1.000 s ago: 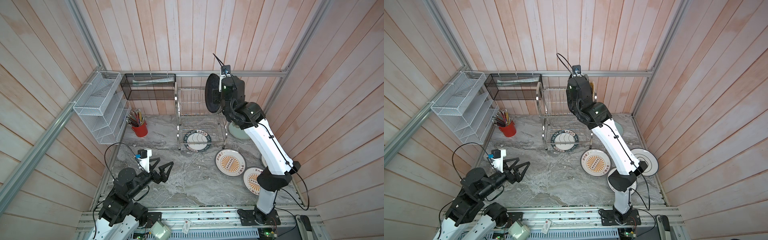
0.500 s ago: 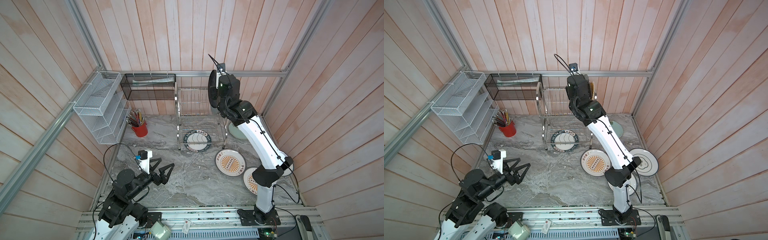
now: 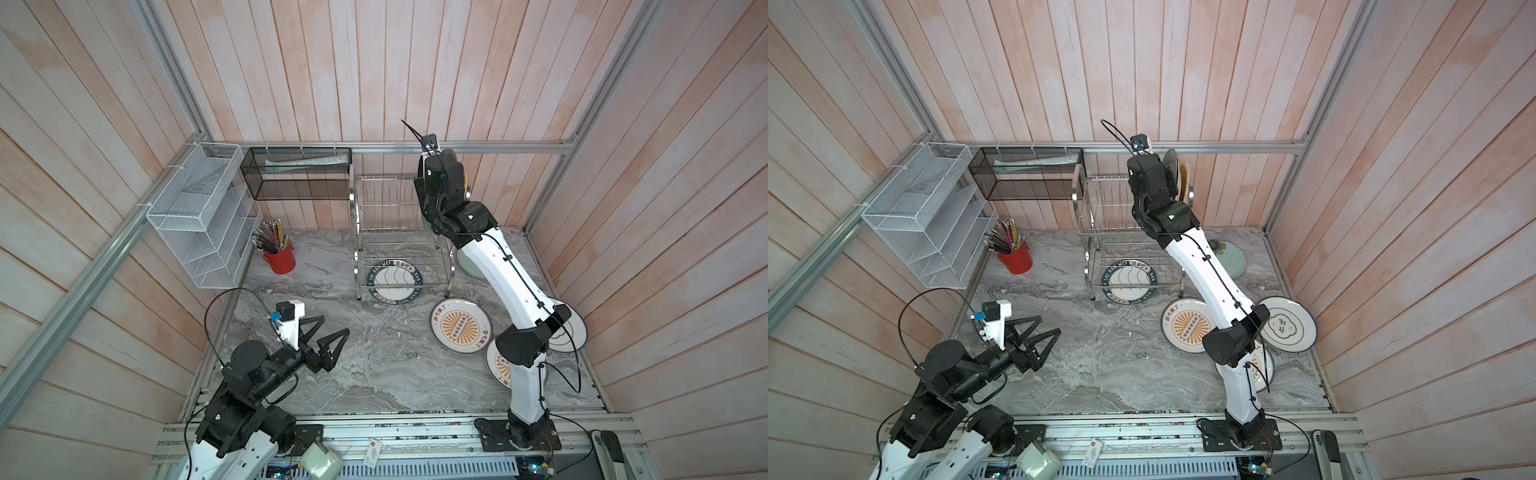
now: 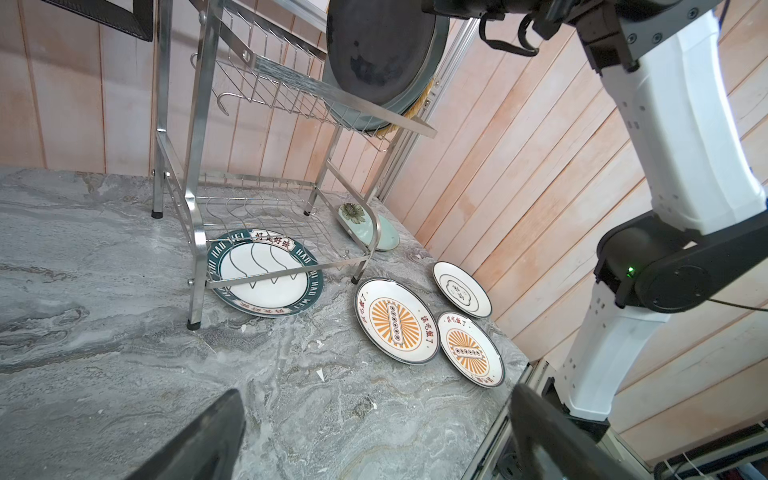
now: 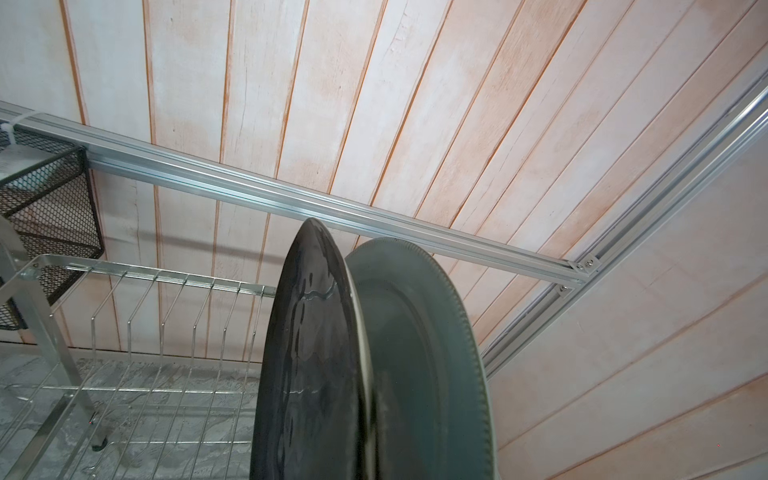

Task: Load the plates into the dish rack
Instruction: 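Lift the navy plate with the right gripper up over the rack, then lower the navy plate into the rack slot beside the green plate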

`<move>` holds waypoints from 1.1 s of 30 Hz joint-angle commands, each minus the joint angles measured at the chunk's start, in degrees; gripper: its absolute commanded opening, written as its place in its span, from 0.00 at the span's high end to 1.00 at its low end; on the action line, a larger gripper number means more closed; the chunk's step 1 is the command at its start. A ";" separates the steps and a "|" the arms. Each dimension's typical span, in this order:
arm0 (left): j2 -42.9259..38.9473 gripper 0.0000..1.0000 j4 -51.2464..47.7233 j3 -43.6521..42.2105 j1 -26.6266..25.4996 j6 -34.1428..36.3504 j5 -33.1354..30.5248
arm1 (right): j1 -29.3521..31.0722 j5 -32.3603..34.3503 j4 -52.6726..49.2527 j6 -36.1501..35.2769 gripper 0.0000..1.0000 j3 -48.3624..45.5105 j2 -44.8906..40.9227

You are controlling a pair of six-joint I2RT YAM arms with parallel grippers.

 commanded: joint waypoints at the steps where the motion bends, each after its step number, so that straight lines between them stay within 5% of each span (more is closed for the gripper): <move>1: -0.79 0.00 1.14 -0.72 0.17 0.90 0.89 | -0.46 1.62 7.09 -0.39 1.00 0.43 -0.02; 33: -1.05 0.00 1.12 -0.75 0.14 0.82 0.70 | -0.50 0.65 -0.98 6.43 1.00 2.26 4.38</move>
